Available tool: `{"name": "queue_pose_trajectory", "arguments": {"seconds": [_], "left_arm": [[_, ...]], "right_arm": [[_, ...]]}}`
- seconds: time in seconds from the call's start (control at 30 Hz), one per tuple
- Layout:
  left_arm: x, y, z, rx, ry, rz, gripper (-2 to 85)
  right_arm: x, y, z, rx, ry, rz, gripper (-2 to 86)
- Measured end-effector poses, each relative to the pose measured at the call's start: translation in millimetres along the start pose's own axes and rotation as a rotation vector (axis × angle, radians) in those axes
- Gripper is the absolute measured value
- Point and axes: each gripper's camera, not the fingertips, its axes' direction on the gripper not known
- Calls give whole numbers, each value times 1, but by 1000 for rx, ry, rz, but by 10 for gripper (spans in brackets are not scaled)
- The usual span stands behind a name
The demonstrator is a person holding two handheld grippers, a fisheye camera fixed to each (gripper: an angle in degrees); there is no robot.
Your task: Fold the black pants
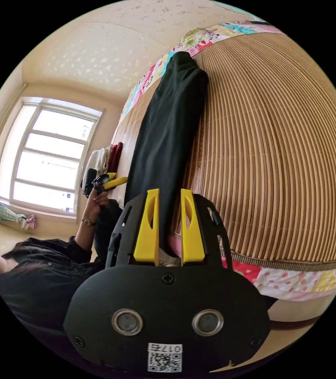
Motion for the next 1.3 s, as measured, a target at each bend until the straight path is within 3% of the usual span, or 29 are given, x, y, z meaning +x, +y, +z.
{"name": "queue_pose_trajectory", "arguments": {"seconds": [0.1,0.27,0.33,0.37,0.4,0.47,0.7,0.83,0.93,1.1,1.23,1.3], "left_arm": [[-3,-5,15,-38,14,-13,125],[4,22,26,-75,-74,35,50],[0,37,16,-57,21,40,41],[1,50,5,-43,162,71,39],[11,66,-8,-38,289,135,37],[40,98,-37,-17,372,294,36],[197,222,-188,291,479,845,36],[275,257,-245,429,499,1036,35],[320,268,-272,536,462,1088,32],[345,197,-266,498,323,904,27],[347,128,-250,457,169,766,33],[355,97,-241,470,92,780,36]], "right_arm": [[9,-16,19,-11,-12,37,95],[7,-9,44,-12,-90,71,44],[2,11,26,65,-236,37,33],[-10,28,11,106,-326,-19,29],[-19,37,3,123,-352,-62,27],[-67,80,-38,192,-403,-244,20],[-215,150,-160,381,-521,-695,12],[-302,158,-221,482,-525,-869,11],[-340,149,-239,555,-418,-910,11],[-345,81,-226,589,-272,-732,10],[-366,15,-179,632,170,-704,9],[-366,-6,-170,657,185,-695,9]]}}
